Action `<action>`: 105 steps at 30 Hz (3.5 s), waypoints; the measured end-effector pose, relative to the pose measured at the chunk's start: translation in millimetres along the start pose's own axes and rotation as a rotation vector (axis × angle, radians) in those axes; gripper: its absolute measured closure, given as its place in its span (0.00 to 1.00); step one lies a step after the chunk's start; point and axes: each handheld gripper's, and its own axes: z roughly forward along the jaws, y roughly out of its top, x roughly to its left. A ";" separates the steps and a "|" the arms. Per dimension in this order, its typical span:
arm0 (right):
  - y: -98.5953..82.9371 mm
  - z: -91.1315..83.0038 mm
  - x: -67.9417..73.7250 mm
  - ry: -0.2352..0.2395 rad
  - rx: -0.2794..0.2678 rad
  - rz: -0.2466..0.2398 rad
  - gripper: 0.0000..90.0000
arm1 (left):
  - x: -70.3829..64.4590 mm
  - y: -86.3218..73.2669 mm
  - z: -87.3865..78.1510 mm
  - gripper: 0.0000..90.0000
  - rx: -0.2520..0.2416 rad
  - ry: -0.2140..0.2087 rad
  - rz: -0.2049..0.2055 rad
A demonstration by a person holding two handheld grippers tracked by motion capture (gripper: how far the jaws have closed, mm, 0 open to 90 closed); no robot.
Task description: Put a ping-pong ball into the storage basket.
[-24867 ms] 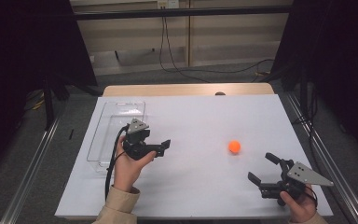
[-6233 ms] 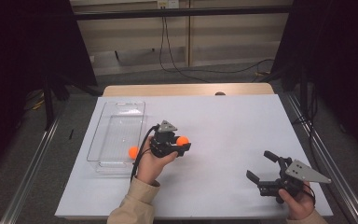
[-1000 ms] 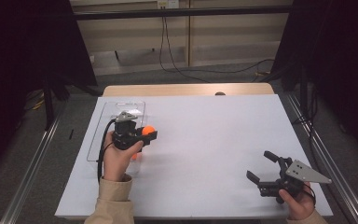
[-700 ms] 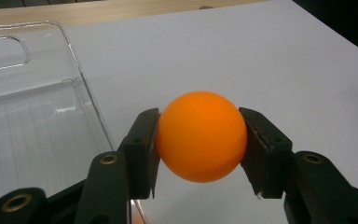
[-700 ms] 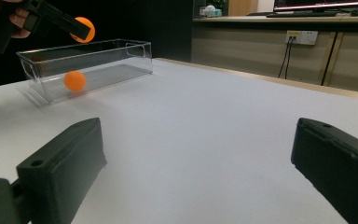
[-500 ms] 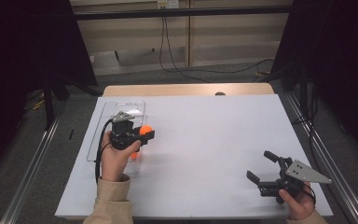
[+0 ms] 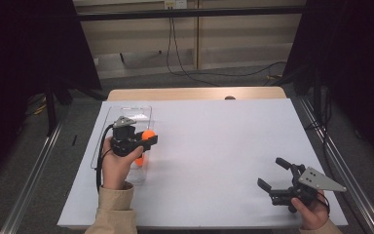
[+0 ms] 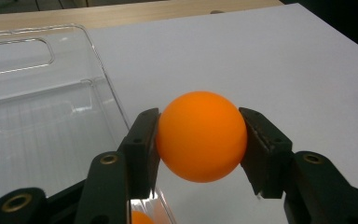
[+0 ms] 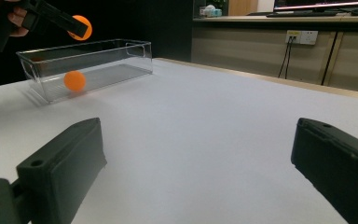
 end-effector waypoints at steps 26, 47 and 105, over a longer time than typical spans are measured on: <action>-0.2 0.4 -0.1 0.001 0.001 -0.003 0.02 | 13.1 -2.9 -11.4 0.57 -0.008 0.054 -0.008; -0.1 0.5 0.2 0.001 0.000 -0.001 0.02 | 22.4 -7.0 -14.4 0.57 -0.008 0.097 -0.017; 0.4 0.8 0.5 0.006 -0.002 -0.003 0.02 | 45.6 -24.2 -12.2 0.56 0.027 0.216 -0.052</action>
